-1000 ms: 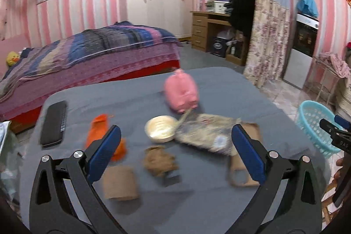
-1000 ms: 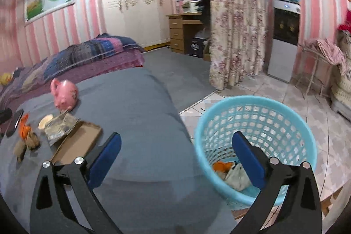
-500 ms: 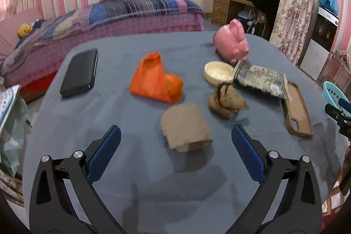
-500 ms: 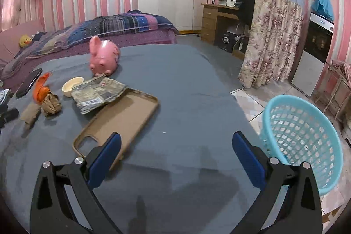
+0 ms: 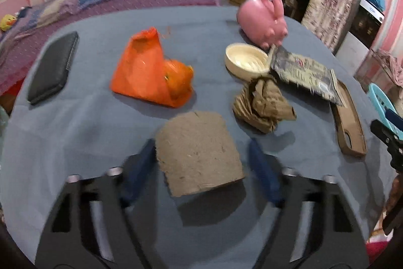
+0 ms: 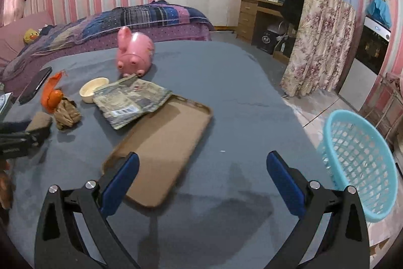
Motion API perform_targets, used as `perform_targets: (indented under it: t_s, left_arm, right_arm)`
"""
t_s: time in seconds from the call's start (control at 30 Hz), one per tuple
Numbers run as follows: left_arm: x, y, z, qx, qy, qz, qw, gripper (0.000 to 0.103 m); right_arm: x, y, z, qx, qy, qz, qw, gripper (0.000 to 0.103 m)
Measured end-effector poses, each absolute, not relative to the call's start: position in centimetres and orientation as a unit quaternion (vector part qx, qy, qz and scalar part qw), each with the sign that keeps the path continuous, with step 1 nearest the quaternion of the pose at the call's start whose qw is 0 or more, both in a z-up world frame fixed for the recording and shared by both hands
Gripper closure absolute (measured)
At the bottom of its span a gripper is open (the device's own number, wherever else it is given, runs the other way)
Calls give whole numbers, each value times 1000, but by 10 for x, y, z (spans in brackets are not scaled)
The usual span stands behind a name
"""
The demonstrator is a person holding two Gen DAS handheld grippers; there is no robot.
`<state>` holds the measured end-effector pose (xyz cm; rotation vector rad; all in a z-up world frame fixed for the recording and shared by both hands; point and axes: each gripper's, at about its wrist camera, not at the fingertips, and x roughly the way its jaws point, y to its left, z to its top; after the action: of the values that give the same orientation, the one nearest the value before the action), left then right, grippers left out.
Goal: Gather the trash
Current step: 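Grasp a second cardboard tube with the left tool while the right tool grasps crumpled brown paper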
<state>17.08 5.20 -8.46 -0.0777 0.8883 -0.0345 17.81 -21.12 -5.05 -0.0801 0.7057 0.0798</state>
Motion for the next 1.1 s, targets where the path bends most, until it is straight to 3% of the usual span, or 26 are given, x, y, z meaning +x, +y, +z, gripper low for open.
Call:
perform_targets:
  t_s: [0.2,0.53,0.67,0.77,0.8,0.83,1.1]
  left_arm:
    - [159,65,-78,-43,409,-15,911,47]
    - [140,135,-60,-35,383,61,921,48]
    - [133,161,-58,-39,378,80,922,48]
    - [130,170,-57,-43,378,90,921,48]
    - [129,172,-57,-44,377,91,921,48]
    - [128,173,-56,-44,376,93,921,48]
    - [132,159,-48,-36,365,90,926,48]
  right_arm:
    - [183,-164,-49,-54,347,84,932,10]
    - [194,-84,-56,-60,364,159,916,25]
    - [204,-52,-62,-71,371,174,909,26]
    - [215,-36,-69,-74,387,184,900,39]
    - [218,-32,-71,-77,392,185,898,50]
    - [221,-28,-74,-80,398,189,894,52]
    - [204,-47,-56,-74,357,190,912,53]
